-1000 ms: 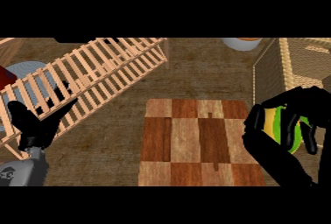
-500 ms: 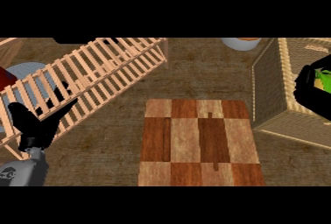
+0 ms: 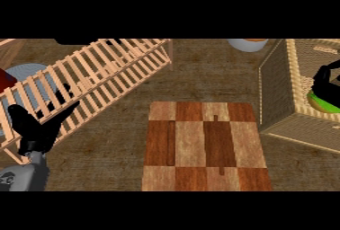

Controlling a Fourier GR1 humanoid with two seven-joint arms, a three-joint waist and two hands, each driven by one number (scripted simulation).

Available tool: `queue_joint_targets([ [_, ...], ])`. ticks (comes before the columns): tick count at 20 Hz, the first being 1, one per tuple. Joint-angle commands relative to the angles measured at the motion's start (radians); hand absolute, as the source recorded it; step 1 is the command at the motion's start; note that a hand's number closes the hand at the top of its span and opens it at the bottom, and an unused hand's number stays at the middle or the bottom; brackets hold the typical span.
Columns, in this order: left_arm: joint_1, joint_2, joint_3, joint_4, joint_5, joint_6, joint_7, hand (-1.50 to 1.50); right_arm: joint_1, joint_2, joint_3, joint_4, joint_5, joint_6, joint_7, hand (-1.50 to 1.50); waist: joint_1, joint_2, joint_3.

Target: Pick the lemon from the cutting board and place it in the basket

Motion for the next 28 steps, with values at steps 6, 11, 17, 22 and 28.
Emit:
queue_joint_targets([
  [6,-0.044,0.008,0.014,0.015,-0.017,-0.014,0.023,0.0,0.026,-0.004,-0.06,0.25,-0.021,-0.189,-0.15,-1.5,-0.002,-0.003,0.007],
  [11,-0.021,0.027,0.052,0.04,-0.012,-0.04,-0.036,0.0,-0.033,-0.049,-0.059,0.268,-0.111,-0.147,-0.181,-1.5,-0.003,-0.004,0.007],
  [17,-0.005,0.022,0.02,-0.036,-0.026,-0.017,0.027,0.0,-0.105,-0.067,-0.251,0.29,-0.265,-0.215,-0.133,-1.5,-0.004,-0.006,0.008],
  [22,-0.059,0.035,0.052,0.024,-0.01,-0.013,0.028,0.0,-0.127,-0.164,-0.443,0.29,-0.469,-0.156,-0.044,-1.5,-0.026,-0.007,0.008],
  [28,-0.052,0.016,0.043,0.013,-0.019,0.014,0.049,0.0,0.065,-0.305,-0.644,0.373,-0.741,0.085,-0.137,-1.5,-0.035,-0.008,0.008],
])
